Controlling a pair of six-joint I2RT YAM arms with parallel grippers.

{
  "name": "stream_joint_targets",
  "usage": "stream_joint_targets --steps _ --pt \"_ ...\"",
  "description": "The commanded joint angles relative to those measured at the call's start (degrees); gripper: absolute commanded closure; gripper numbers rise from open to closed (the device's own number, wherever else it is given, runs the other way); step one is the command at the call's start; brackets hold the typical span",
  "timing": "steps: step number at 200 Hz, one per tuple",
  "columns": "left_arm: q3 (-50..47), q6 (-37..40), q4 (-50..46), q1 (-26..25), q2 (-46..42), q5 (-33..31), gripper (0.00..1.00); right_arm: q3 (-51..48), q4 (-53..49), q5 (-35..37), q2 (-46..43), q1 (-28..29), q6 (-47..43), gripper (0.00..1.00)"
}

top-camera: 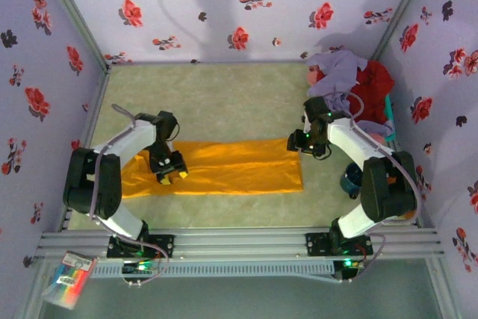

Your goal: Fold and stack the t-shirts

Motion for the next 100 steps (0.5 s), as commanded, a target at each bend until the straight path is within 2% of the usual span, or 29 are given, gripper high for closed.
stream_joint_targets --steps 1,18,51,100 --pt "1.18 0.0 -3.38 0.14 -1.68 1.31 0.49 -0.72 0.63 -0.72 -1.03 0.38 0.26 0.41" --pt "4.72 1.72 -4.86 1.5 -0.74 0.82 0.49 -0.32 0.28 -0.8 -0.68 0.36 -0.05 0.41" --pt "11.24 5.26 -6.93 5.34 3.1 -4.53 0.51 -0.42 0.29 -1.06 -1.36 0.45 0.42 0.4" --pt "11.04 6.9 2.66 13.91 6.75 -6.05 0.8 0.06 0.65 -2.44 -1.14 1.96 1.57 0.4"
